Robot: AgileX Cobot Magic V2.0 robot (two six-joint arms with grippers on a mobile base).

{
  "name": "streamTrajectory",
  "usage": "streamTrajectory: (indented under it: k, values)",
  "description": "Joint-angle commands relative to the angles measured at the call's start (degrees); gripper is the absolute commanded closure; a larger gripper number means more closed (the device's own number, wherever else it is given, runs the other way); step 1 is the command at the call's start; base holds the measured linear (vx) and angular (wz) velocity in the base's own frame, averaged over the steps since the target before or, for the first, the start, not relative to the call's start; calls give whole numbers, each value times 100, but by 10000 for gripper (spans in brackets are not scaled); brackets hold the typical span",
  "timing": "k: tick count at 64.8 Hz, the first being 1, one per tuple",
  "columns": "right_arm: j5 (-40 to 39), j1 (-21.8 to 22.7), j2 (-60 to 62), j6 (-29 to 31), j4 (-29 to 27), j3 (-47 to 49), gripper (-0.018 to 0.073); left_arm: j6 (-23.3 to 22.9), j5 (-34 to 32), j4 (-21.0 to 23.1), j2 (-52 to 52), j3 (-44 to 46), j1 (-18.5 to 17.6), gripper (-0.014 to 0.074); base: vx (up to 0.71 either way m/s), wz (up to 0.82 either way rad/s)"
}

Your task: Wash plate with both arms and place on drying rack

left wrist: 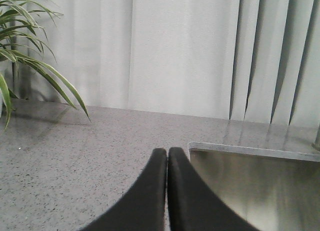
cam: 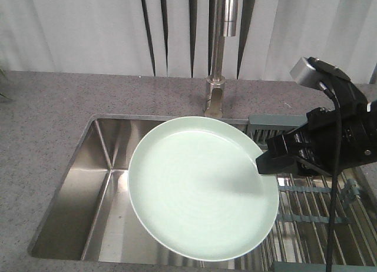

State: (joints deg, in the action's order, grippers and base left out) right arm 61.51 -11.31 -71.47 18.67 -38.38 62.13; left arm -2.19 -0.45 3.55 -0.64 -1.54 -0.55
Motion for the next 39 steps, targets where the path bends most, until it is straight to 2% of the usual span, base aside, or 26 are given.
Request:
streamTrajectory:
  k: [1, 39]
  values:
    - [-162, 3, 156, 44, -280, 124, 568, -50, -435, 43, -87, 148, -43, 603, 3, -8]
    - [-162, 3, 156, 44, -285, 124, 568, -50, -435, 43, -87, 148, -43, 603, 2, -7]
